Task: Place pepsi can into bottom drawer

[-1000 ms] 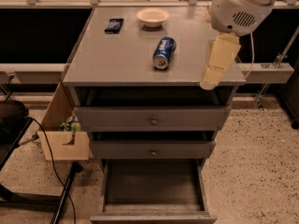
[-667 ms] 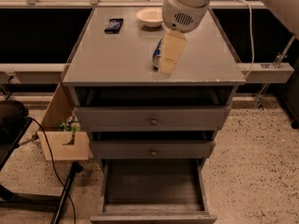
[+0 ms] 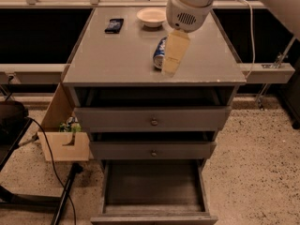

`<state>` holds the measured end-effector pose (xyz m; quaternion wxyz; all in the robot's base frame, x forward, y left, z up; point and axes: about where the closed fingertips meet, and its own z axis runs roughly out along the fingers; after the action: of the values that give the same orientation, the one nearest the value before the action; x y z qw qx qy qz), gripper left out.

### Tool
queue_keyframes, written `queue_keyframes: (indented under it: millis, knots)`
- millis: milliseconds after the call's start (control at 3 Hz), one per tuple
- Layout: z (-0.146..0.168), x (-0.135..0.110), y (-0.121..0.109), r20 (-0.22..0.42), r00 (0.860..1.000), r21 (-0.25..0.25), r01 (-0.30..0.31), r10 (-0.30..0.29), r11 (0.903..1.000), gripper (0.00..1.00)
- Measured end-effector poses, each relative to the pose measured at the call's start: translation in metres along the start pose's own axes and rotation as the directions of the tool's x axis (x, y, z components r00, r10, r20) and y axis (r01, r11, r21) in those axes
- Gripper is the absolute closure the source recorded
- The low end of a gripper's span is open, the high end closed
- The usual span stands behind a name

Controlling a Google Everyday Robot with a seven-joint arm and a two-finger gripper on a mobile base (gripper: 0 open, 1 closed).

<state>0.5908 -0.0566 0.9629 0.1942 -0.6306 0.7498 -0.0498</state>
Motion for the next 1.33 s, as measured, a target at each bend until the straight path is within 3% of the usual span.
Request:
queue_keyframes:
  millis: [667, 1333]
  knots:
    - [0.021, 0.028, -0.042, -0.070, 0.994, 0.061, -0.081, 0.085, 0.9948, 0.00]
    - [0.054, 0.052, -0.081, -0.042, 0.989, 0.097, -0.134, 0.138, 0.9863, 0.00]
